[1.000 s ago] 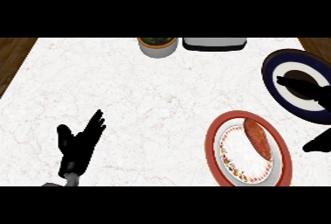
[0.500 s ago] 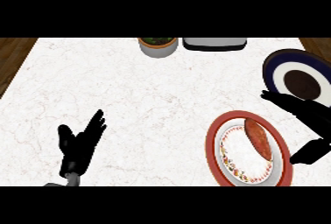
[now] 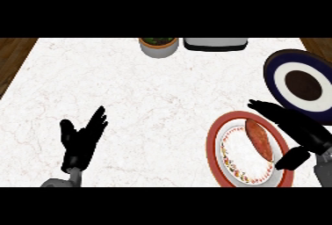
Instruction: Pick the sweet potato from the plate and place it in the plate
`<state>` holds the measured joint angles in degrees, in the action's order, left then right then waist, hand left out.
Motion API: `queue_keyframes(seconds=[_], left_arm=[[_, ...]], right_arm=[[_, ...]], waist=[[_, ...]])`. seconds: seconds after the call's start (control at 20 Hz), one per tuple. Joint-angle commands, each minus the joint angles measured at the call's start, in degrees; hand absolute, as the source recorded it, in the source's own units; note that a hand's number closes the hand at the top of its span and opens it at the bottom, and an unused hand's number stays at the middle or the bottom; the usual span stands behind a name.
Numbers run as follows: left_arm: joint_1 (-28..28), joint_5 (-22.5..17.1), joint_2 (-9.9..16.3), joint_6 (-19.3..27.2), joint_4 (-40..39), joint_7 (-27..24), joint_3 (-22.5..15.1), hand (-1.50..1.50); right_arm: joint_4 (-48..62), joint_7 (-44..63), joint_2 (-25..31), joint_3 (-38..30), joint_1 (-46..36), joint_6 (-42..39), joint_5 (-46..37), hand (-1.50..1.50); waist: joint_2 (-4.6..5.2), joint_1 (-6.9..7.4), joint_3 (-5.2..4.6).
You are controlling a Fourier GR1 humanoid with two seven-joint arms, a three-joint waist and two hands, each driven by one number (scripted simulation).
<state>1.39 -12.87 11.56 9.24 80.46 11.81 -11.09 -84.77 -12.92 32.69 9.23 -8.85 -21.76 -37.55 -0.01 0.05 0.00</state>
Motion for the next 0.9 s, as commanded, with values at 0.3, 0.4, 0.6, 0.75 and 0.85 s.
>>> queue_keyframes(seconds=[0.3, 0.4, 0.6, 0.75, 0.85], left_arm=[[-2.47, 2.00, -1.35, -1.83, 4.03, 2.54, 2.43, 0.00], [-2.08, 1.79, -1.18, -4.02, 2.18, 1.15, 3.27, 0.00], [-3.46, 2.90, -1.15, -4.94, 3.30, 1.13, 4.07, 0.00], [-1.07, 3.37, -2.86, -4.89, -0.05, 0.29, 4.67, 0.00], [-3.65, 2.59, -1.75, -5.84, 5.71, 3.45, 4.49, 0.00]], right_arm=[[3.45, -0.60, -4.62, -1.70, 0.79, 4.08, -10.93, -1.50], [5.15, -1.32, -4.94, -1.41, 0.52, 3.78, -12.64, -1.50], [4.95, -0.65, -5.52, -2.44, -1.07, -0.18, -13.70, -1.50], [12.21, -2.77, -9.41, -0.45, -1.14, 6.13, -17.69, -1.50], [15.26, -3.16, -8.80, -1.30, -4.62, 4.57, -18.66, -1.50]], waist=[[-0.01, 0.06, 0.00], [0.00, 0.06, 0.00], [-0.02, 0.09, -0.01], [0.03, 0.06, 0.00], [0.02, 0.29, 0.01]])
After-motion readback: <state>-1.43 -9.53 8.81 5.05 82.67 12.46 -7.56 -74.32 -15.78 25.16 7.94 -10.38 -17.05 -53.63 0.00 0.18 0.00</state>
